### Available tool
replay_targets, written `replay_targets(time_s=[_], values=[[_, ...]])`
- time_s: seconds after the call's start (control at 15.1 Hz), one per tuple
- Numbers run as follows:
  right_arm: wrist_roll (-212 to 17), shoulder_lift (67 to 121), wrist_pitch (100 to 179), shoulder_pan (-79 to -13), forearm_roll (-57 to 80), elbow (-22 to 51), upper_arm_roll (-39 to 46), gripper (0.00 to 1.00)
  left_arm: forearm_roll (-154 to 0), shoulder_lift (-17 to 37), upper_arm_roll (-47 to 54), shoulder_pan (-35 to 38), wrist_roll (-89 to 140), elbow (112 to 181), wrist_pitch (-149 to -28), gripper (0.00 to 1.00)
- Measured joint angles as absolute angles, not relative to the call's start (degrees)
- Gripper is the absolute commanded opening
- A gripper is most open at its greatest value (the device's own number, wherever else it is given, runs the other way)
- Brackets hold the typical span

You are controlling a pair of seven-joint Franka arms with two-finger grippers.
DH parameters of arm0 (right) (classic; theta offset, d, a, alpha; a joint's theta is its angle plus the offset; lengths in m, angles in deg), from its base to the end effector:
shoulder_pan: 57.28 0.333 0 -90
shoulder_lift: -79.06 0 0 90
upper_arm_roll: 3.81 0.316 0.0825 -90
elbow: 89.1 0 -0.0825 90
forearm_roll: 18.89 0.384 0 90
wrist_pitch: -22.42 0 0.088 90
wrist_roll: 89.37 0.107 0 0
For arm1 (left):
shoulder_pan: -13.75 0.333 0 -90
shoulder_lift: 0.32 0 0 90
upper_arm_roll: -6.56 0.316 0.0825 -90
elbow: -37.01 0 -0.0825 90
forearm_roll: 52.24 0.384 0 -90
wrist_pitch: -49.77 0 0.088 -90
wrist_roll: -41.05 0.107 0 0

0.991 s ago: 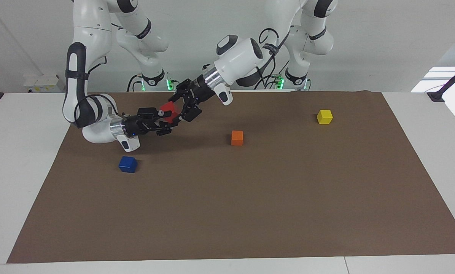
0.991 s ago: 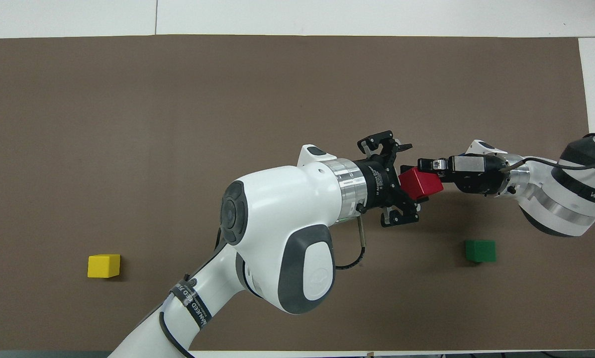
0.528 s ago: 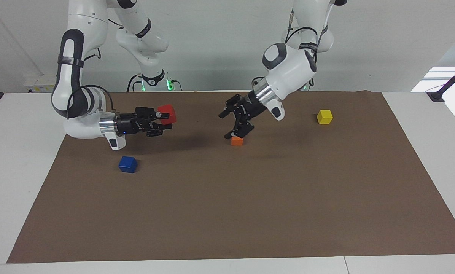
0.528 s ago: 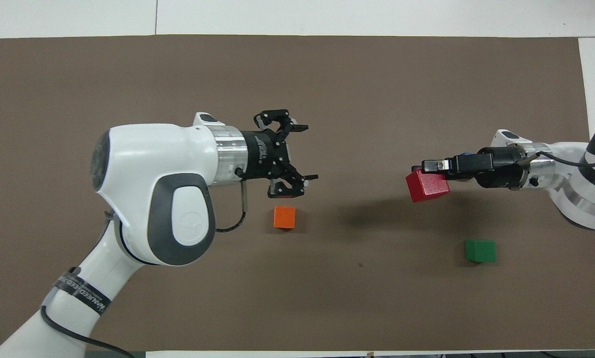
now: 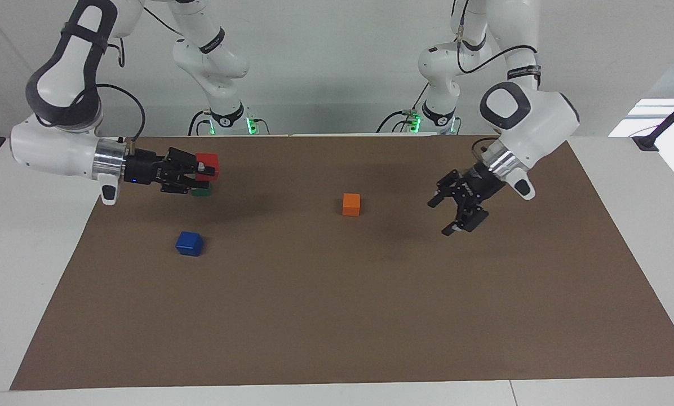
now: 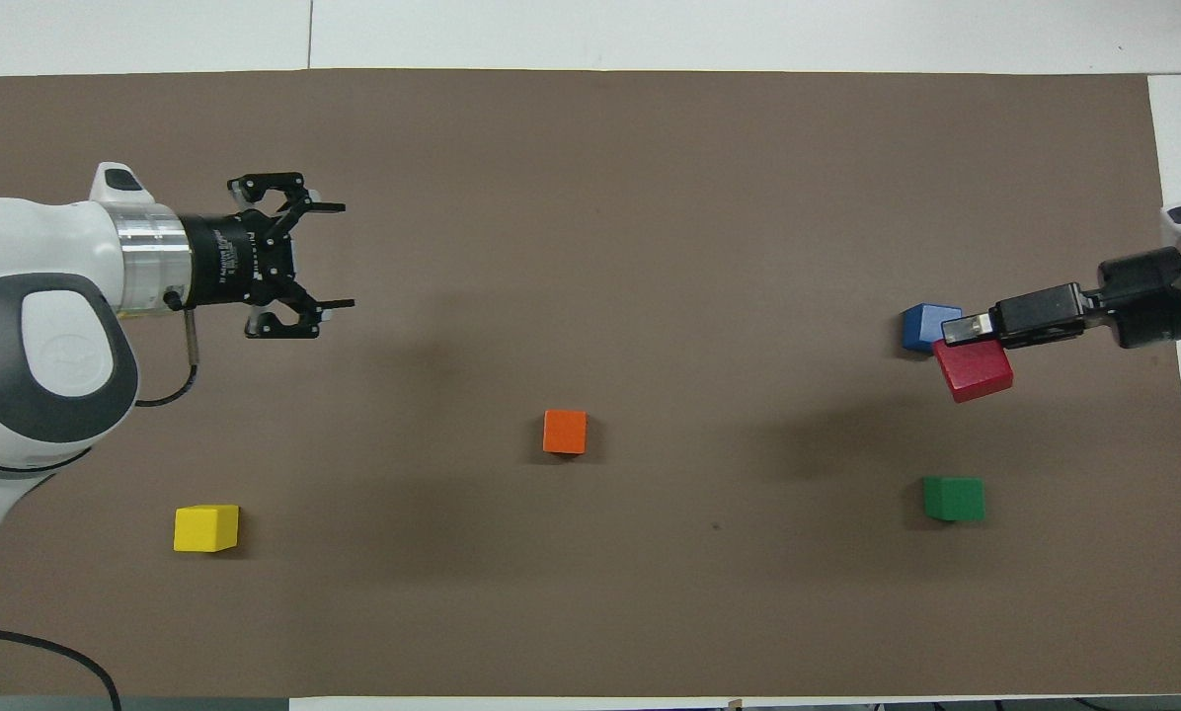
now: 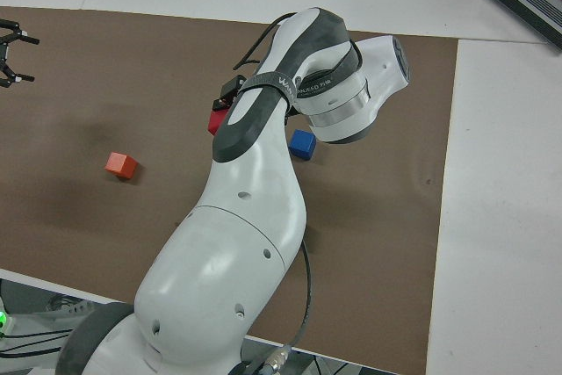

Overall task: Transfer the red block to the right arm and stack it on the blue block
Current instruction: 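Move the red cube over the blue cube with the right gripper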

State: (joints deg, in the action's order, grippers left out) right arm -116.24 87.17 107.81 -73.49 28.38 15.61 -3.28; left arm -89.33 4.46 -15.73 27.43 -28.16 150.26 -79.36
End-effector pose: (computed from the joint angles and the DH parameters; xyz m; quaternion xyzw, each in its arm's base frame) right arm 0.5571 -0.0698 0.4596 -0.8917 -0.0237 0.0586 0.4482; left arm 0.5866 -0.1010 0.4544 0.7213 0.6266 -0.1045 0.2759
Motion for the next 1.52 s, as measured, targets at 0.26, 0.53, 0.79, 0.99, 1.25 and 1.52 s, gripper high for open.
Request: replay_targets(time_s=[0.26,0.53,0.79,0.99,1.25,1.52], values=[[-112.51,87.71,108.74,-71.66,8.09,7.44,-2.90,0.00,-76.26,4.41,-15.77,31.71,-18.12,148.49,-76.03,1.00],[-111.36,90.27,115.15,-67.88,-5.86,3.66,-2.78,0.00,-57.46,4.80,-15.71,33.90,-5.02,141.89,-59.99,1.00],[-110.75,92.11,125.39,-67.24,-11.35,3.58,-2.76,0.00,-48.25,2.82,-16.09,33.81,13.27,139.04,-50.64,1.00],[-101.97,92.68,129.05,-65.45,-15.08,3.88,-2.75,0.00,-47.94,-1.32,-16.11,33.73,22.87,138.85,-45.35,1.00],[-85.64,92.83,135.74,-61.46,-20.66,8.03,-2.65,0.00,-47.94,-4.70,-14.87,29.28,24.62,140.85,-41.94,1.00],[-85.04,91.05,149.45,-62.04,-21.99,18.55,-2.95,0.00,-48.00,-8.86,-5.51,16.06,25.41,144.29,-40.67,1.00]])
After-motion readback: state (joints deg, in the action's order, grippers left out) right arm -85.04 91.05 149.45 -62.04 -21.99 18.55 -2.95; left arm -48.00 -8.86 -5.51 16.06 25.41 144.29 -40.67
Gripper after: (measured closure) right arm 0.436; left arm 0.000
